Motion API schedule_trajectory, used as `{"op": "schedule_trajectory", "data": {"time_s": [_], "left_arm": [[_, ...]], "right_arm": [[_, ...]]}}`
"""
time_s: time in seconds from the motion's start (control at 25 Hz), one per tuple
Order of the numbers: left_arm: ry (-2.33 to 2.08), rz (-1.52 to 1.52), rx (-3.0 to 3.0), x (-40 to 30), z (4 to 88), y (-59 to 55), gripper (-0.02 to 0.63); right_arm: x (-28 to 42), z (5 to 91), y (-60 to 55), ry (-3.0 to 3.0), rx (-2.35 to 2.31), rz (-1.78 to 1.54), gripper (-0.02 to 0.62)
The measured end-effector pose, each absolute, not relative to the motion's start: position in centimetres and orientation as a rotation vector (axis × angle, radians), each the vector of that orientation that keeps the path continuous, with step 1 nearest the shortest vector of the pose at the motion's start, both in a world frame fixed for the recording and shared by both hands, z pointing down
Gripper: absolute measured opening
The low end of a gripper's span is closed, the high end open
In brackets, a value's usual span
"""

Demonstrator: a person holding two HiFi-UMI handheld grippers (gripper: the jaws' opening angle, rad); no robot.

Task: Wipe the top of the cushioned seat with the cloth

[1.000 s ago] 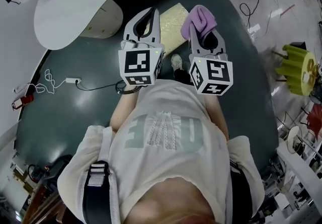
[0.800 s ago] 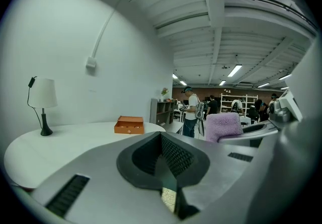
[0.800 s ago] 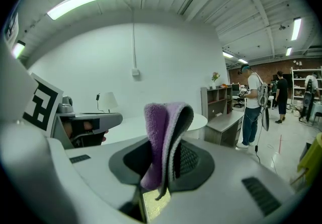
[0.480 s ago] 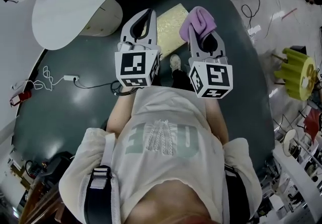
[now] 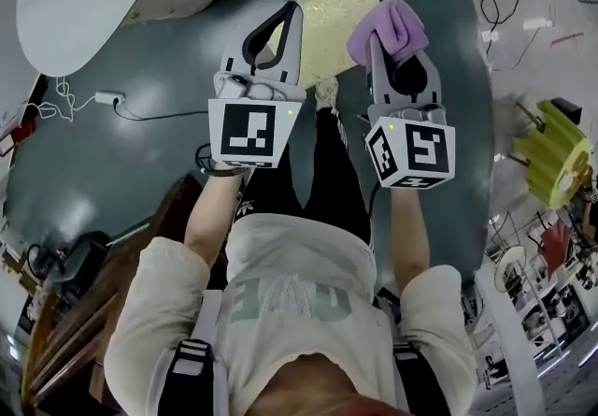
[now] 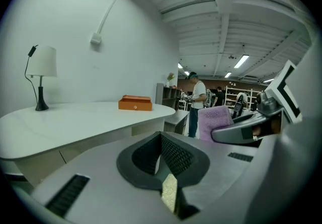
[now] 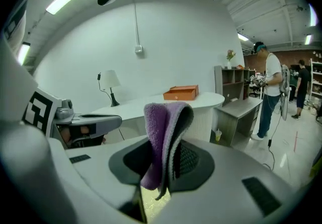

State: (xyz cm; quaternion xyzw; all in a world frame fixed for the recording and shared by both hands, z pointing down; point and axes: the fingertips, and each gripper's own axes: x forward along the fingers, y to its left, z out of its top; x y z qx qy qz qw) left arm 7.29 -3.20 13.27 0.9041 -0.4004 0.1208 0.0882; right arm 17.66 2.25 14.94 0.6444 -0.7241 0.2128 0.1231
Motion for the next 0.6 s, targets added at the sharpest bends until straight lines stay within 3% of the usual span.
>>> {"op": "schedule_trajectory", "data": {"time_s": [0.36,0.6], "left_arm": [[-1.225,0.416,2.641,5.0,26.8,-4.8,0.006],[-1.212,0.43,2.638,5.8,31.3,-3.5,0.006]], "right_arm": [[15.0,28.3,0.1,-2.117,1.767,0.717,0.094],[14.5,32.8,0.6,-2.113,1.704,0.744,0.094]]}}
